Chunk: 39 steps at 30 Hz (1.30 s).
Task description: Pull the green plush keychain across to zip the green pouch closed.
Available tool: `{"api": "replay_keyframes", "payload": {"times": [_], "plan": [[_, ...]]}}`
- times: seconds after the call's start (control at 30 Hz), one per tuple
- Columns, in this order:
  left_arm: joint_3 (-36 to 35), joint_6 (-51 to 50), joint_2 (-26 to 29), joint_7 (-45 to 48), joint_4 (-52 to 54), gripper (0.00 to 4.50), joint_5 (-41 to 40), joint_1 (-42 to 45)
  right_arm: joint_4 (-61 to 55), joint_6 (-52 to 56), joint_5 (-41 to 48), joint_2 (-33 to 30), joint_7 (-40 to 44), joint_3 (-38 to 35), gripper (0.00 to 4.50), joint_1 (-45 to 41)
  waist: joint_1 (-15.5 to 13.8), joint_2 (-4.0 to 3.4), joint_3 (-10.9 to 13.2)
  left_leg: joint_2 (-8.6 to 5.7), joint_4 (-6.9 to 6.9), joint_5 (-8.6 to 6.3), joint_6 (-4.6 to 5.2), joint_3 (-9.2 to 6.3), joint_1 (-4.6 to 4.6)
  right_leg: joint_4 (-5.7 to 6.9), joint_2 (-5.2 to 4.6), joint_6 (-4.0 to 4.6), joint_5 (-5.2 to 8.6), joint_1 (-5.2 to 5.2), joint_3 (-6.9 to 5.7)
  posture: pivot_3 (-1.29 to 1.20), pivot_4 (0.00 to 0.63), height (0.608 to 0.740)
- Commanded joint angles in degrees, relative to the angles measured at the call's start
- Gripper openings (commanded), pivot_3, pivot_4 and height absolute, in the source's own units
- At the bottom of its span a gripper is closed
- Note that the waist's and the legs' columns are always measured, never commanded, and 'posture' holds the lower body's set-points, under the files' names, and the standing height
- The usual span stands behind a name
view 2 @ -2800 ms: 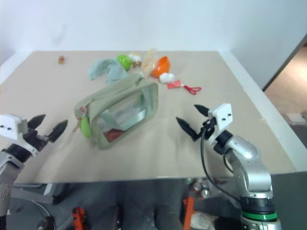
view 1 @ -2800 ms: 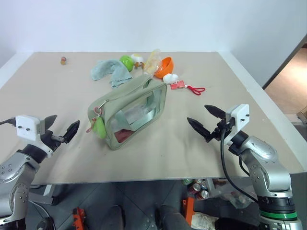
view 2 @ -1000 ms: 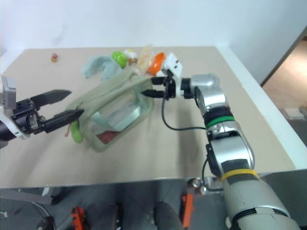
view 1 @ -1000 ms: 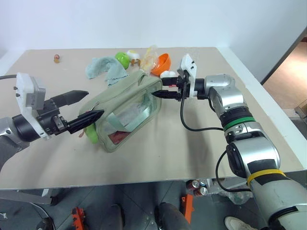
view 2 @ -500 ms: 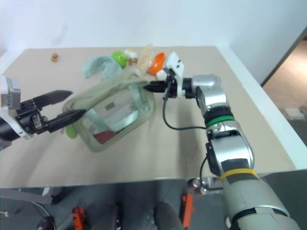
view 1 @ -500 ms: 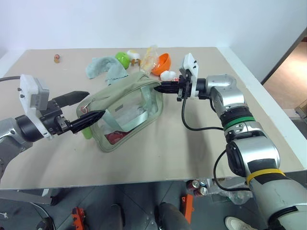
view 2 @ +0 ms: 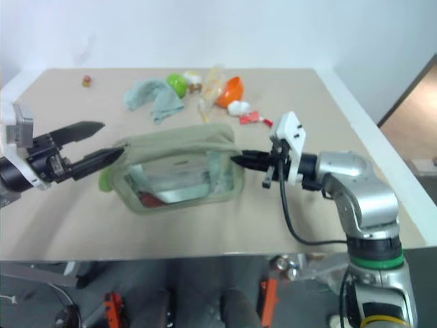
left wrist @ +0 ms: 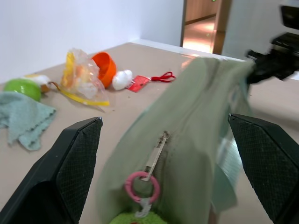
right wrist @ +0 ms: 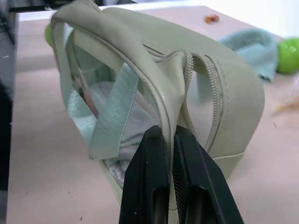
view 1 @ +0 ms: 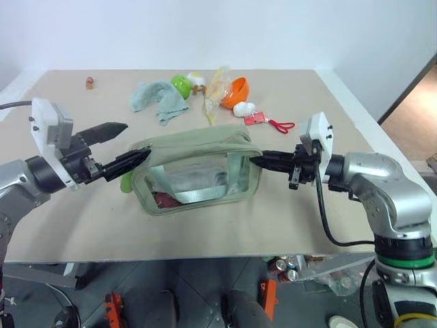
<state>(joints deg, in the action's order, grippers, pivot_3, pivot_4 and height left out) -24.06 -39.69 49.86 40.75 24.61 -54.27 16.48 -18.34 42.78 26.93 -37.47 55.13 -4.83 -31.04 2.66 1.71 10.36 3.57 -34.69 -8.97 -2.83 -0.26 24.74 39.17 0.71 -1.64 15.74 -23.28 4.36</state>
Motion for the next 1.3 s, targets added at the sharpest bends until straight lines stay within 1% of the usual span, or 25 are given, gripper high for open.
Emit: {"api": "replay_keyframes", "payload": {"times": [0.03, 0.13, 0.3, 0.43, 0.6, 0.67, 0.77, 1.07, 1.13, 1.2, 1.23, 1.3], "plan": [[-0.9, 1.1, 0.0, 0.5, 0.1, 4.50, 0.2, 0.8, -4.7, 2.3, 1.6, -0.5, -5.8, -4.6, 0.03, 1.5, 0.0, 0.00, 0.0, 0.00, 0.00, 0.04, 0.05, 0.02, -0.02, 0.00, 0.00, -0.02, -0.04, 0.01, 0.02, 0.00, 0.150, 0.740], [-1.1, 0.9, -0.2, 0.5, 0.1, 4.50, 0.0, 0.8, -4.9, 2.3, 1.8, 0.3, -9.7, -6.0, 0.03, 2.6, 0.0, 0.01, 0.0, -0.01, 0.00, 0.17, -0.09, 0.03, 0.00, 0.00, -0.02, -0.10, -0.10, 0.04, 0.04, 0.00, 0.150, 0.740], [-4.4, -1.5, -1.0, -1.7, -0.1, 4.50, -4.1, -0.2, -5.9, 1.8, 2.8, -0.2, -10.4, -5.3, 0.03, 5.1, 0.0, 0.01, 0.0, -0.02, 0.01, 0.17, -0.09, 0.07, 0.02, -0.01, -0.01, -0.14, -0.10, 0.02, 0.11, 0.00, 0.150, 0.740], [-8.1, -1.1, -2.8, -3.8, 2.3, 4.50, -3.7, -6.9, -6.4, 0.1, 3.6, 0.0, -10.2, -4.8, 0.03, 6.5, 0.2, 0.01, 0.0, 0.00, 0.10, 0.14, -0.05, 0.10, -0.02, -0.01, 0.01, -0.12, -0.05, 0.00, 0.17, 0.00, 0.150, 0.740], [-9.6, 0.2, -6.9, -6.6, 7.0, 4.50, -3.3, -15.3, -6.2, -1.3, 4.7, 0.6, -10.2, -4.5, 0.03, 6.9, 0.1, 0.03, 0.0, 0.00, 0.11, 0.14, -0.06, 0.13, 0.00, -0.01, -0.01, -0.12, -0.05, -0.02, 0.19, 0.00, 0.150, 0.740], [-9.2, 0.7, -8.4, -7.3, 8.1, 4.50, -3.3, -17.1, -6.0, -2.1, 4.6, 0.5, -10.0, -4.2, 0.03, 7.0, 0.1, 0.03, 0.0, 0.00, 0.06, 0.16, -0.07, 0.12, -0.01, -0.01, -0.02, -0.12, -0.08, 0.00, 0.19, 0.00, 0.150, 0.740], [-7.5, 2.4, -10.4, -7.9, 8.1, 4.50, -0.8, -18.5, -5.6, -3.3, 4.3, 0.3, -9.5, -3.7, 0.03, 7.4, 0.0, 0.04, 0.0, 0.00, 0.03, 0.18, -0.06, 0.13, -0.06, -0.01, -0.01, -0.09, -0.13, 0.03, 0.20, 0.00, 0.150, 0.740], [-1.2, 6.4, -14.8, -8.3, 5.8, 4.50, 4.3, -17.5, -4.7, -6.3, 3.3, -0.1, -8.8, -3.0, 0.03, 8.5, 0.1, 0.04, 0.0, 0.00, 0.05, 0.22, -0.02, 0.19, -0.08, -0.01, 0.01, -0.09, -0.17, 0.02, 0.25, 0.00, 0.150, 0.740], [-0.9, 6.8, -15.4, -8.4, 5.5, 3.95, 4.7, -17.3, -4.8, -6.4, 3.3, -0.2, -9.0, -2.9, 0.00, 8.4, 0.1, 0.05, 0.0, 0.01, 0.06, 0.22, -0.02, 0.19, -0.08, -0.01, 0.03, -0.09, -0.17, 0.01, 0.25, 0.00, 0.150, 0.740], [-0.4, 7.1, -15.6, -8.0, 4.6, 3.31, 5.2, -17.4, -4.8, -6.3, 3.4, -0.5, -8.9, -2.6, 0.00, 8.2, 0.1, 0.05, 0.0, 0.02, 0.07, 0.22, -0.02, 0.19, -0.08, -0.01, 0.04, -0.08, -0.17, 0.01, 0.25, 0.00, 0.150, 0.740], [-0.3, 7.3, -15.7, -7.8, 4.2, 3.08, 5.4, -17.5, -4.9, -6.4, 3.3, -0.6, -8.9, -2.4, 0.00, 8.1, 0.1, 0.05, 0.0, 0.02, 0.08, 0.22, -0.02, 0.19, -0.09, -0.01, 0.04, -0.08, -0.17, 0.01, 0.25, 0.00, 0.150, 0.740], [-0.1, 7.8, -15.8, -7.4, 3.4, 2.26, 5.9, -17.6, -5.0, -6.3, 3.3, -0.8, -8.9, -2.3, 0.00, 7.9, 0.1, 0.05, 0.0, 0.02, 0.07, 0.22, -0.02, 0.19, -0.09, -0.01, 0.04, -0.08, -0.17, 0.02, 0.25, 0.00, 0.150, 0.740]]}}
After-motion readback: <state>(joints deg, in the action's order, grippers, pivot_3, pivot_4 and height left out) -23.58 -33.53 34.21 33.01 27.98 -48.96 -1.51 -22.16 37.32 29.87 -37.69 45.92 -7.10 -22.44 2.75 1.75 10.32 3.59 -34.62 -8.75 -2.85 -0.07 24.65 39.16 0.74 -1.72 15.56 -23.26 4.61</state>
